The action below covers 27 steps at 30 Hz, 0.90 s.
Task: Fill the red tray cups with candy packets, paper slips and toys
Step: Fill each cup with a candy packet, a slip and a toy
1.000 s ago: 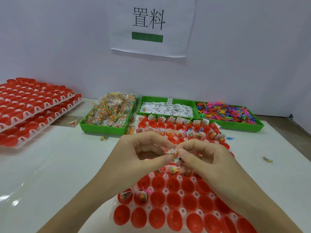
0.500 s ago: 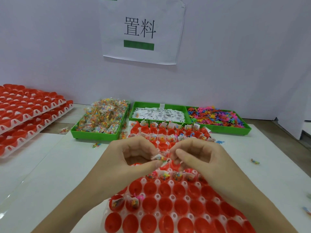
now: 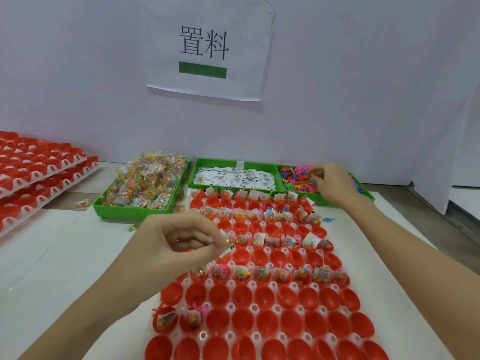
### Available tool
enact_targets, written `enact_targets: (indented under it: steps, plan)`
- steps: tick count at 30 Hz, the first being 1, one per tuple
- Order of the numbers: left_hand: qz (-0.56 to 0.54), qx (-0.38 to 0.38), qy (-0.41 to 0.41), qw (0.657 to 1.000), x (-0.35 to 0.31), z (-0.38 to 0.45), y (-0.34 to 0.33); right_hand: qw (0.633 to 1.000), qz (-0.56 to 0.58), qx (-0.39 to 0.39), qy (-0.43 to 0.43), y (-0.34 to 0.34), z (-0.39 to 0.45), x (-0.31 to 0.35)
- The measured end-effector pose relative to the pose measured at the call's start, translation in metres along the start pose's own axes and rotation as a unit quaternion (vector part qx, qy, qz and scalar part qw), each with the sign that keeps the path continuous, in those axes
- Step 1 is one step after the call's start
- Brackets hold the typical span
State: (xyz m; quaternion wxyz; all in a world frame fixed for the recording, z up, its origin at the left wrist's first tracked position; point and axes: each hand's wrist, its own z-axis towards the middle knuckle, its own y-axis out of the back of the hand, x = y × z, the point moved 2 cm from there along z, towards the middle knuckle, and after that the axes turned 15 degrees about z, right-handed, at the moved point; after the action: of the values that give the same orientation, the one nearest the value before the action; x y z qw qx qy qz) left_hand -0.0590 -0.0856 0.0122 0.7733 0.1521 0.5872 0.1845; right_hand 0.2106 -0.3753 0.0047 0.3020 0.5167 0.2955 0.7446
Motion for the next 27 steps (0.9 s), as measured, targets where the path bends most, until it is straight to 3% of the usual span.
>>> enact_targets:
  steps: [9,17,23,27]
  plan:
    - [-0.019,-0.019,0.005,1.0,0.003,0.003,0.007,0.988,-0.137,0.059,0.049,-0.025,0.033,-0.005]
    - [-0.018,-0.037,0.023,0.999,0.004,0.004,0.011,0.983,-0.175,0.036,0.041,-0.023,0.027,-0.001]
    - [-0.019,-0.001,0.036,0.999,0.003,0.002,0.013,0.998,0.012,-0.063,0.029,-0.003,0.009,0.01]
    - [-0.01,0.012,0.023,1.0,0.001,0.0,0.014,0.963,0.26,-0.075,-0.01,0.012,-0.033,0.04]
